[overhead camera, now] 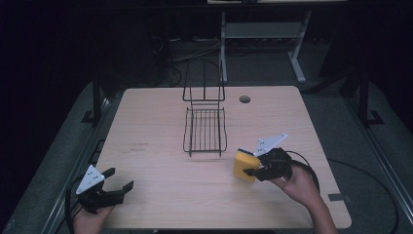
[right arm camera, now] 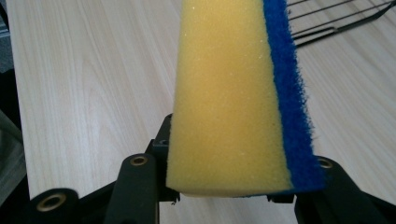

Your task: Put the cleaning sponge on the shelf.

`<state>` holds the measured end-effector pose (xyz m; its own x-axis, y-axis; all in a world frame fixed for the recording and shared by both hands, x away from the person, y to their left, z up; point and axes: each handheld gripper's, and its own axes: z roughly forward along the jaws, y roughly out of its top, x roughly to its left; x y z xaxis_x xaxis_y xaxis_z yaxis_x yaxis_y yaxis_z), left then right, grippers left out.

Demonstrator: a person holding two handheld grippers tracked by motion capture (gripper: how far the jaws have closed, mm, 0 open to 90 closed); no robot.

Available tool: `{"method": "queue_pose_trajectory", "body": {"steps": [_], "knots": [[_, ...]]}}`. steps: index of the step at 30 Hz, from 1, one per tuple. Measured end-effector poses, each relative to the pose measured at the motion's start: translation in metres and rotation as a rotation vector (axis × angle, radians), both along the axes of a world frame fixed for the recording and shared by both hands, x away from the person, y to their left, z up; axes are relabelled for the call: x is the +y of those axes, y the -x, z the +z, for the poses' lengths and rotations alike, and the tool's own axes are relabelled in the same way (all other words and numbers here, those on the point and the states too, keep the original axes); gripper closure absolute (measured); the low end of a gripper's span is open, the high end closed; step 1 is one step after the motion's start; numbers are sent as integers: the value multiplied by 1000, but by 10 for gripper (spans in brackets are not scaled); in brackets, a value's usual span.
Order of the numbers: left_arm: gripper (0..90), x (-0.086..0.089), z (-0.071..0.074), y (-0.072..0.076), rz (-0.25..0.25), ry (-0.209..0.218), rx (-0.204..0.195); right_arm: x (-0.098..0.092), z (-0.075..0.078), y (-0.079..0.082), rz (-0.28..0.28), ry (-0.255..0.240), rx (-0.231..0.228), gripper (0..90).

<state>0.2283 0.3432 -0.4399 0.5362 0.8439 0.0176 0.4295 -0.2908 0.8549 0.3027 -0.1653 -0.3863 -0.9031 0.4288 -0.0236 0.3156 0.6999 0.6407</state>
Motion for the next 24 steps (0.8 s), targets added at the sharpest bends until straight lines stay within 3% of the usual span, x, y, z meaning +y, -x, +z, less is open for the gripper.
{"method": "queue_pose_trajectory", "body": {"steps": [4, 24], "knots": [[138, 0, 0, 0, 2, 4, -1, 4, 4, -4, 9, -12, 1, 557], [138, -1, 0, 0, -4, 0, -3, 31, 14, -26, 69, 26, -8, 557]]}}
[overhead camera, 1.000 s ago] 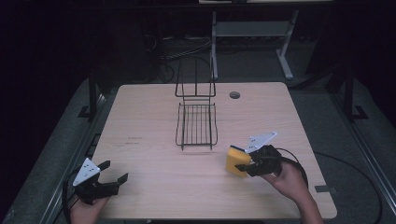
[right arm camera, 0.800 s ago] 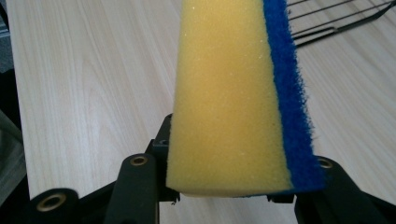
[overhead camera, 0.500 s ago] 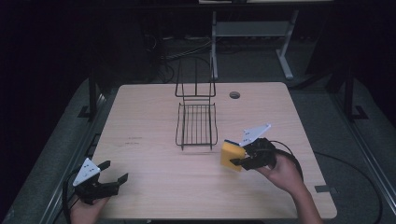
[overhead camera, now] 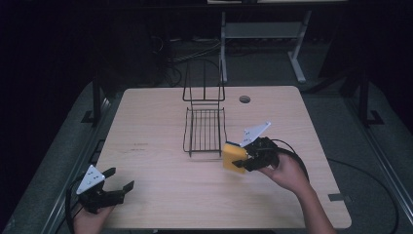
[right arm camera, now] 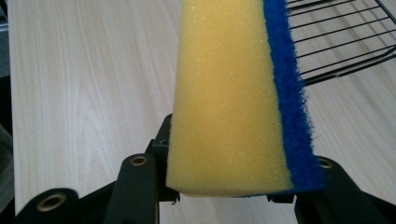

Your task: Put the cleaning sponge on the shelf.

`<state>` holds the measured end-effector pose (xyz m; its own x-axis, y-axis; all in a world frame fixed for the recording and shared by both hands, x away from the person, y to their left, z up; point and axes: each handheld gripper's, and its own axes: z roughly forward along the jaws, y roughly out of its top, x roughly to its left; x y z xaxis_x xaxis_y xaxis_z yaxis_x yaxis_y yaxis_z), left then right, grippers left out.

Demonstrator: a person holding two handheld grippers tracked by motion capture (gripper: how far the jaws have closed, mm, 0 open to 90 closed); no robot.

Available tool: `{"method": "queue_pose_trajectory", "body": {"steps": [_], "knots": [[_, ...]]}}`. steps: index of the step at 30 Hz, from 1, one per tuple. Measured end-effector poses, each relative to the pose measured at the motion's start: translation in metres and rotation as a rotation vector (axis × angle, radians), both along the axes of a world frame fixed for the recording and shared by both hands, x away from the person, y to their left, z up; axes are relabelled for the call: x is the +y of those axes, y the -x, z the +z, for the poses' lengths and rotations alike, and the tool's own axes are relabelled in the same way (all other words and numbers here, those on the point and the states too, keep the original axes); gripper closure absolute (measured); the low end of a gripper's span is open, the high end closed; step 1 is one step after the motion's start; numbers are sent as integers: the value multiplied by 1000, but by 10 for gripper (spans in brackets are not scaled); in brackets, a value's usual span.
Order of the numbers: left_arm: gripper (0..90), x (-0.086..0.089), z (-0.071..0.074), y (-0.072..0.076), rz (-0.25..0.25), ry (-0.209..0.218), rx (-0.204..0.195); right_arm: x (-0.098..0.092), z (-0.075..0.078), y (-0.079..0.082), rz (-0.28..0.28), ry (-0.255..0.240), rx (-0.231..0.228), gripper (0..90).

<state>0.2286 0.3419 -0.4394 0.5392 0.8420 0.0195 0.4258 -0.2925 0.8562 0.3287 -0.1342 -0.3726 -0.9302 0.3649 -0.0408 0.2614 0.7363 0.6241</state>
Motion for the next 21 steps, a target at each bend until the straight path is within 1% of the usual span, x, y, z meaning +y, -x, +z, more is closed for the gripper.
{"method": "queue_pose_trajectory", "body": {"steps": [4, 7, 8, 13, 14, 16, 17, 21], "knots": [[138, 0, 0, 0, 1, 1, -1, 5, 3, -4, 11, 4, -6, 558], [138, 1, 0, 0, 0, 3, -1, 8, 4, -5, 13, -2, -1, 557], [138, 0, 0, 0, 0, 2, 0, 10, 5, -7, 15, 6, -4, 558], [138, 0, 0, 0, -2, 3, -1, 15, 7, -12, 24, 8, -8, 557], [138, 0, 0, 0, -1, 3, -1, 16, 8, -13, 23, 8, -2, 557], [138, 0, 0, 0, -1, 4, -2, 17, 8, -14, 28, 7, -10, 558], [138, 0, 0, 0, -1, 1, -3, 17, 7, -15, 30, -2, -6, 557], [138, 0, 0, 0, -1, 4, 0, 19, 5, -20, 33, -3, 3, 558]]}}
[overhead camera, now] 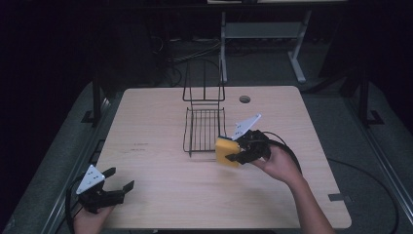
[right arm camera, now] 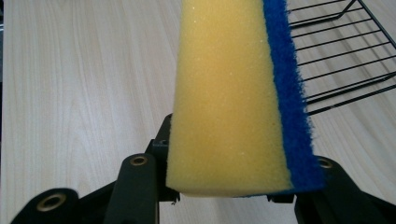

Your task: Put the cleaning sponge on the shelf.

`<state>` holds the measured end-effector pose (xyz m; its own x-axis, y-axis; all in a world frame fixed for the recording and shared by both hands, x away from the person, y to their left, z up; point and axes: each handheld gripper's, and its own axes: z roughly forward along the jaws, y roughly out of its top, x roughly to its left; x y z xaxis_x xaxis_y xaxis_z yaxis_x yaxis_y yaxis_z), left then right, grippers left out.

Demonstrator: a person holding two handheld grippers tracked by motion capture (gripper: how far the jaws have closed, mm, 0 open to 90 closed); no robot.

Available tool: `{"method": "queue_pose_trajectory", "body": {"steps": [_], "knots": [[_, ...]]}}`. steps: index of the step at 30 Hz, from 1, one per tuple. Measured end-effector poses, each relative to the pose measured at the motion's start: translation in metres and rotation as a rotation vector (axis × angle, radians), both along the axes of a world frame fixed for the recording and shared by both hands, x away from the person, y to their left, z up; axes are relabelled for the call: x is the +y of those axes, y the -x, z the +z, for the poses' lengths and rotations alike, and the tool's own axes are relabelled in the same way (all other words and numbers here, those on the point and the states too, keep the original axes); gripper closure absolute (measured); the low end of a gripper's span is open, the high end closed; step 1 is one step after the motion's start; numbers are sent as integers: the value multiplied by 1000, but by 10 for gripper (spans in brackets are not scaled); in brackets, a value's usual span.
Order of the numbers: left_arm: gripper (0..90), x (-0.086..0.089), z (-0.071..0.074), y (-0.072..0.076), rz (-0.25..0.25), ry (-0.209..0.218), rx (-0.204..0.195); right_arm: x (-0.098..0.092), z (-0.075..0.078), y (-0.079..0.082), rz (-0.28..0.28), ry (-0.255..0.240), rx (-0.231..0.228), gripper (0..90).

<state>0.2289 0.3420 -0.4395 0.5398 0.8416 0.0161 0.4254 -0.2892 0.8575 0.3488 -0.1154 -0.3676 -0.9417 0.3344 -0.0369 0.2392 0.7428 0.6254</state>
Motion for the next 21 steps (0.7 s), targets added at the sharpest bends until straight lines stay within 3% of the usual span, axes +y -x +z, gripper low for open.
{"method": "queue_pose_trajectory", "body": {"steps": [18, 21], "knots": [[138, 0, 1, 0, 0, -4, -4, 12, 8, -21, 6, 7, -6, 557], [138, 0, 1, 0, -1, -4, -4, 13, 10, -28, 5, -13, 0, 557]]}}
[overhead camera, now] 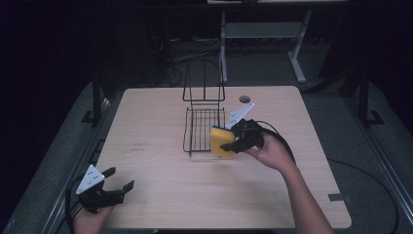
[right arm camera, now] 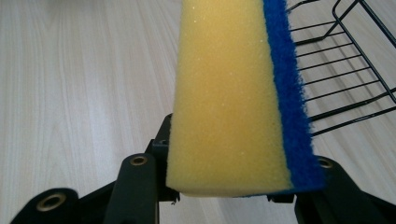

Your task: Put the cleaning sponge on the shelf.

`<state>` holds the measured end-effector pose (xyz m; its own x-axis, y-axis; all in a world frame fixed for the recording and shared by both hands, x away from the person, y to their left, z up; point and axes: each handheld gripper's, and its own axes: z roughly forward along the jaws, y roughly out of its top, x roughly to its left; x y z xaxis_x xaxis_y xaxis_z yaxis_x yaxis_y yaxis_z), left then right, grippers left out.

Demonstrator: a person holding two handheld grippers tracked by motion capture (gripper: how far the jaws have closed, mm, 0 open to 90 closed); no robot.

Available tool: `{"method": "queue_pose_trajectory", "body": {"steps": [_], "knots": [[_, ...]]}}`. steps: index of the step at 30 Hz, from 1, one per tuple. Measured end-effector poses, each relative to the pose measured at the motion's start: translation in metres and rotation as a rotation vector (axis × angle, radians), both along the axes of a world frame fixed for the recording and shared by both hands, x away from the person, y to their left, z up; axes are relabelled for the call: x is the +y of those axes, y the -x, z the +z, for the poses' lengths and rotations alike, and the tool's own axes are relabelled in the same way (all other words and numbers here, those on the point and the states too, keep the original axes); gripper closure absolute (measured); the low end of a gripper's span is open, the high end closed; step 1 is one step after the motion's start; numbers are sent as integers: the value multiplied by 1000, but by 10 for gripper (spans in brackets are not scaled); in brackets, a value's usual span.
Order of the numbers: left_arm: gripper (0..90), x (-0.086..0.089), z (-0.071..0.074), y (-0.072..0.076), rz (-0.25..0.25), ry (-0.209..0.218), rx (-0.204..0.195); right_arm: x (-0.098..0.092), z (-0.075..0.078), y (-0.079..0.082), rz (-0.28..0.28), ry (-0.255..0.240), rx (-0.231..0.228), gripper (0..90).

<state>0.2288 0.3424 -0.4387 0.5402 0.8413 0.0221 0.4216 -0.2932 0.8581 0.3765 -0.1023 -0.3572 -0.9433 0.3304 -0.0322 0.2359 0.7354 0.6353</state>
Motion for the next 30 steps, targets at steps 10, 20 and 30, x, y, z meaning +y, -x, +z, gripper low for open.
{"method": "queue_pose_trajectory", "body": {"steps": [10, 20, 30], "knots": [[138, 0, 0, 0, -2, 2, -3, 9, 2, -14, 13, -2, 2, 556], [138, 0, 0, 0, -3, 4, -3, 13, 1, -27, 7, 3, 8, 554], [138, -1, 0, 0, -6, 2, -2, 14, -7, -40, 3, -25, 17, 552]]}}
